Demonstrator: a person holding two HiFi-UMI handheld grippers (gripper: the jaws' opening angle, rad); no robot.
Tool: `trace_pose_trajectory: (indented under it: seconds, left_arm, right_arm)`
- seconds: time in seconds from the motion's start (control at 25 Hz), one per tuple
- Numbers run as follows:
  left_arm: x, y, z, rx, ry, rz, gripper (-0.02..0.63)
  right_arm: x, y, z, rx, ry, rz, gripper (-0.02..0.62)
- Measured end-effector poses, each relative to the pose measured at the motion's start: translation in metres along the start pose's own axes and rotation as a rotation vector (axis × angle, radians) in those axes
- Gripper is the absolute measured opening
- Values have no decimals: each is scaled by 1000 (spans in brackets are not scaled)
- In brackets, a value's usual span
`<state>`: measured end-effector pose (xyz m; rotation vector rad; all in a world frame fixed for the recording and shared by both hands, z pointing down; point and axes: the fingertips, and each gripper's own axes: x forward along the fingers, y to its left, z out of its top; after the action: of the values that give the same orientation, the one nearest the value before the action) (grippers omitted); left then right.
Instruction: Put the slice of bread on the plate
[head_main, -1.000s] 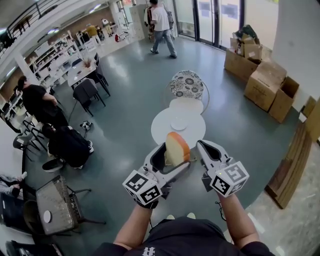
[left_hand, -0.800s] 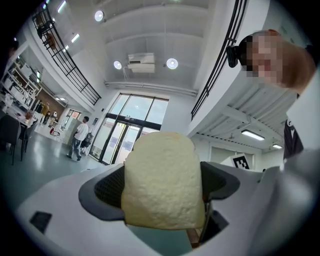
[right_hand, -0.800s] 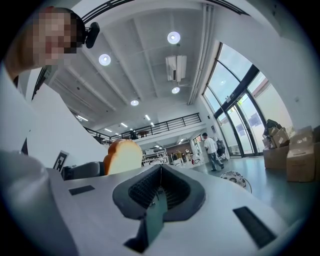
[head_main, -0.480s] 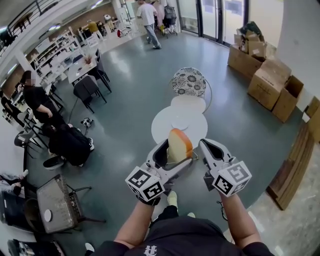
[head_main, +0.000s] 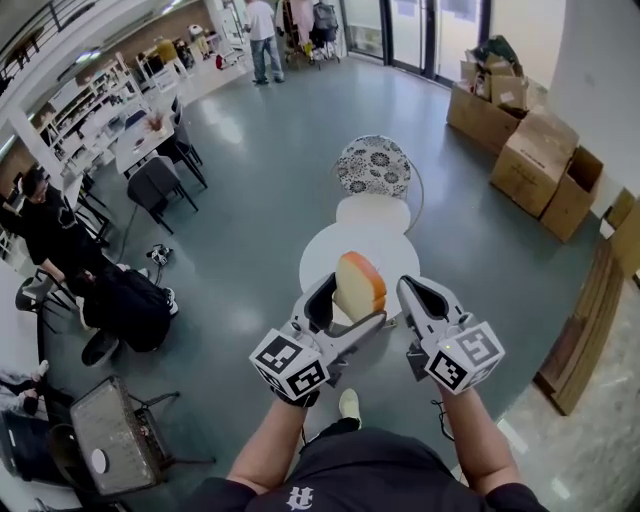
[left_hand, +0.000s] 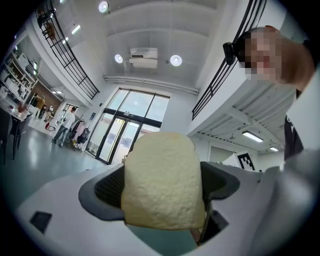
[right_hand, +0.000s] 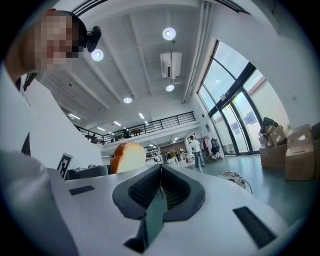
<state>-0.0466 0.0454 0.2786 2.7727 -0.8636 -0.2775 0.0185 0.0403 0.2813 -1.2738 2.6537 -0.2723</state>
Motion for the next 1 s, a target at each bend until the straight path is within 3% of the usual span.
trace_pose_trajectory:
  seconds: [0.52, 1.0]
  left_arm:
    - [52, 120, -3, -4, 68, -70, 480]
    - [104, 190, -25, -13, 101, -39, 480]
  right_arm:
    - [99, -64, -17, 39, -11, -106, 8]
    - [155, -129, -24, 66, 4, -100, 8]
